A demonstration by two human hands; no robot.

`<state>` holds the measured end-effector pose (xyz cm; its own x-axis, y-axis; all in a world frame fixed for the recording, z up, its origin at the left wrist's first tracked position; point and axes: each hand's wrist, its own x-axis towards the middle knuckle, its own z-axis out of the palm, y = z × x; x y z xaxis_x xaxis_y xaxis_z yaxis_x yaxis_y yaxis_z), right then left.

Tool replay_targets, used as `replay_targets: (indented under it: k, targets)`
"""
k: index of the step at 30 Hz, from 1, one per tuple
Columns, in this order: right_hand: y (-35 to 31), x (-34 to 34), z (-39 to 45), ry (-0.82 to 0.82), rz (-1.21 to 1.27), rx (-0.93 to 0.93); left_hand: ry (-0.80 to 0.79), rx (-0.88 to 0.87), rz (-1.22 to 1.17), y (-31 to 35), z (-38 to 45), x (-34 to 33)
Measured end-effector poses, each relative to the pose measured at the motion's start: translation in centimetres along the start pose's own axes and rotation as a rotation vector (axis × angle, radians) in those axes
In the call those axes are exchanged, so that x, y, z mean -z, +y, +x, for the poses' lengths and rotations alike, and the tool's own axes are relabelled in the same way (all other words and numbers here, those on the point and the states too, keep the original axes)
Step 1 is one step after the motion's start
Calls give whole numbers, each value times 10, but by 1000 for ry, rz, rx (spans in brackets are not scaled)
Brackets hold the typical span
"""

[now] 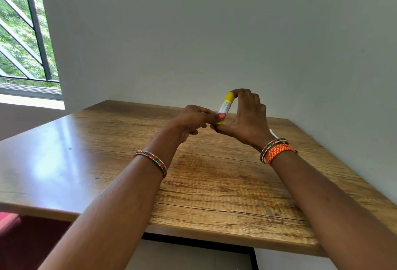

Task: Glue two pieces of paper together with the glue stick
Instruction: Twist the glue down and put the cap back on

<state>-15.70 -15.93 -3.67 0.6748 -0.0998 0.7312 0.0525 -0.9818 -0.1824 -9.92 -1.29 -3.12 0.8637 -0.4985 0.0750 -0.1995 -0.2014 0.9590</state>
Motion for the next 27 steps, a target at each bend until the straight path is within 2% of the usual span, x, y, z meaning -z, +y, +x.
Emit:
replay_targets:
  k: [6,17,19,22,24,27]
  targets:
    - [0,2,0,63,4,80,-33,13,29,-1,3,0]
    - [3,-2,-3,-23,-52,150,-131,23,13,-4,4,-4]
    - [4,-4,-4,-174,-20,83,-86,8,-10,-5,4,-5]
    - [8,4,-3,-450,52,-164,42,-57,-70,-10,7,-5]
    - [25,9,1,-532,-59,-331,145,-141,90,-16,8,-5]
    - [52,15,-1,-668,-219,-454,245,-212,433,-25,9,-5]
